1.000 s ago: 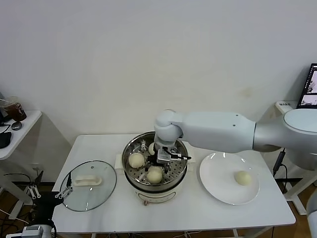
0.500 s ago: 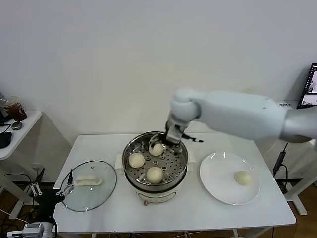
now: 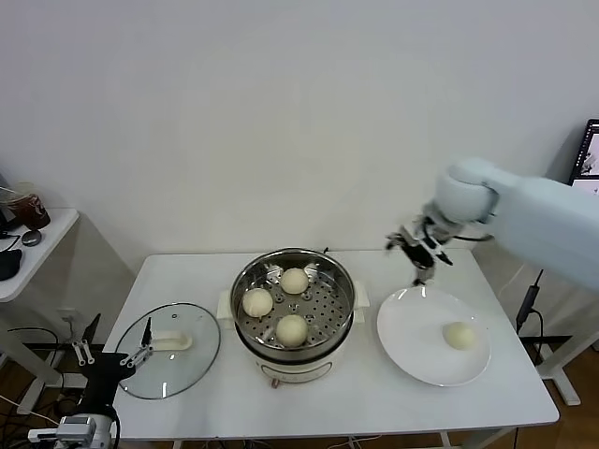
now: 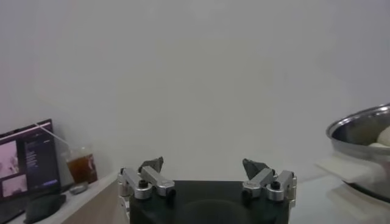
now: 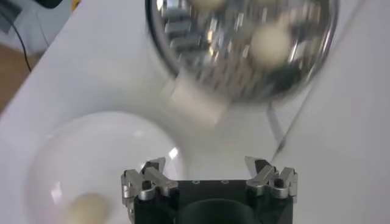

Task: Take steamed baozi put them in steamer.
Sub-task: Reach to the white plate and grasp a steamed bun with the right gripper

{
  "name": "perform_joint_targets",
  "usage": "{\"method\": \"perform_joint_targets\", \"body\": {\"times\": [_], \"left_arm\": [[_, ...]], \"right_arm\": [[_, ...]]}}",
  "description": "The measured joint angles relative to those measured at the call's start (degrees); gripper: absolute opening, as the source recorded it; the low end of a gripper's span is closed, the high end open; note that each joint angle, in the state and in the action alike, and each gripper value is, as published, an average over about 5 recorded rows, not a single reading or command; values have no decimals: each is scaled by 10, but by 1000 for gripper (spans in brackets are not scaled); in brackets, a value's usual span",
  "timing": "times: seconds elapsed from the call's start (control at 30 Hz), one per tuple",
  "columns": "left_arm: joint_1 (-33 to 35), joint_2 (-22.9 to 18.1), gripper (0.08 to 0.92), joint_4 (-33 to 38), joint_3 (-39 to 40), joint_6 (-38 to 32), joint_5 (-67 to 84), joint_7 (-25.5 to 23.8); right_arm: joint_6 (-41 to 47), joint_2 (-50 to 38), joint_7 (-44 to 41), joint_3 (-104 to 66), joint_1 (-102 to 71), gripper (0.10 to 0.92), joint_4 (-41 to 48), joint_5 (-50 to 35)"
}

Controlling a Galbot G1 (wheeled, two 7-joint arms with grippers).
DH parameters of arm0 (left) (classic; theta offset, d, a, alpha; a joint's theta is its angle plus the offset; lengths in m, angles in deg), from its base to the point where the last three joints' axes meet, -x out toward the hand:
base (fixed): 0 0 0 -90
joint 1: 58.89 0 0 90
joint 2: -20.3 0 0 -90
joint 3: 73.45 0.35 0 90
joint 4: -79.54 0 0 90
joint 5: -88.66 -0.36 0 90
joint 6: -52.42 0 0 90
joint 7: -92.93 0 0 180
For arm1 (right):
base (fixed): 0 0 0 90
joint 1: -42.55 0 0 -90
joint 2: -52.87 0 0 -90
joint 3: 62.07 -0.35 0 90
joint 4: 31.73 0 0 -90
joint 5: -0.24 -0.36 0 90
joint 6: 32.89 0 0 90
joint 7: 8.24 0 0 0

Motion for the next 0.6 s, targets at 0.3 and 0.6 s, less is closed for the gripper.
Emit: {"method": "perform_joint_targets", "body": {"times": [0.3,0.6], "left_arm": [[7,-3,823,-2,-1,1,-5,0],[16,-7,823,-2,-6,-1,-10,0]], "right_arm": [[19,-56,1,-135,-170,823,44,65],[10,-54,13,-241,-295,823,99,127]]}}
